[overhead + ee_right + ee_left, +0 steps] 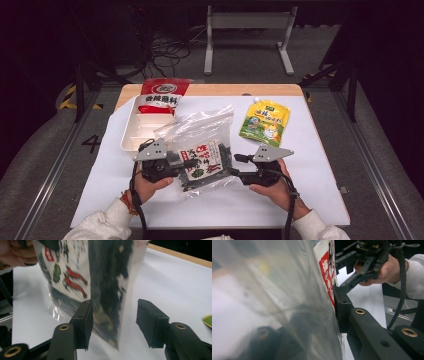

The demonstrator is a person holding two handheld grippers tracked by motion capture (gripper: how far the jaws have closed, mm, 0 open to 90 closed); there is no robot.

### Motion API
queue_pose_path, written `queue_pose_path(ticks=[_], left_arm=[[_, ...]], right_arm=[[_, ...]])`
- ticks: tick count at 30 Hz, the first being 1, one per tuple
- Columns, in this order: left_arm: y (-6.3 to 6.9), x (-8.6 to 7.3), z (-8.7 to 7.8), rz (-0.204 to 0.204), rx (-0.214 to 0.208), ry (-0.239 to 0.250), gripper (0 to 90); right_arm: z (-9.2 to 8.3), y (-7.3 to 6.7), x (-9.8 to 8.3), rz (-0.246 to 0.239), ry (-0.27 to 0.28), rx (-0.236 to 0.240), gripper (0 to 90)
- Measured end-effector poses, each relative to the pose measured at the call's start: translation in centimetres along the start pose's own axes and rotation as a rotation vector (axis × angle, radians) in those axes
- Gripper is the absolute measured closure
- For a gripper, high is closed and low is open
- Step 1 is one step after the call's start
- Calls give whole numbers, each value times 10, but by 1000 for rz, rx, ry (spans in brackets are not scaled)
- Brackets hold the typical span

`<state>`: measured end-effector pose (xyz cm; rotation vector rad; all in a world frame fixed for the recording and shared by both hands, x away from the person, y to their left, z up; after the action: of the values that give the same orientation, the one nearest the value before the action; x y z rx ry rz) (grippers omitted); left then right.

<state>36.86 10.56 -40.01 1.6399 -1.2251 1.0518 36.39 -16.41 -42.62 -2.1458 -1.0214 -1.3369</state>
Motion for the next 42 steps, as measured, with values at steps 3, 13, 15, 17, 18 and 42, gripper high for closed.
queue_pose_path(ticks=[3, 13, 15, 17, 18, 42], left_arm=[[-1, 3, -4, 11, 16, 8, 787], [-5, 10, -22, 51, 57, 2, 787], [-5, 11, -26, 59, 70, -2, 787], [-5, 11, -30, 61, 77, 1, 787], [-6, 11, -31, 63, 79, 2, 786], [-35, 37, -89, 132, 260, 34, 786]], right_arm=[[-5, 2, -5, -10, -26, -17, 433], [-31, 20, -31, -3, -89, -109, 354], [-34, 24, -34, 5, -86, -118, 352], [-36, 30, -37, 29, -83, -126, 352], [-36, 33, -37, 45, -76, -125, 352], [-29, 23, -44, 22, -99, -119, 336]])
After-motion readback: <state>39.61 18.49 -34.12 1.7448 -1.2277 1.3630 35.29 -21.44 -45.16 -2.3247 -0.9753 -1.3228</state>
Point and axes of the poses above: each handheld gripper's, and its own axes: z roughly forward along the jaws, x roughly out of its top, y roughly to its right, the point moved 4 cm from there along z, roughly forward along the jaws, and after that the axes turned 8 degrees about -x, right-handed, at the moved point
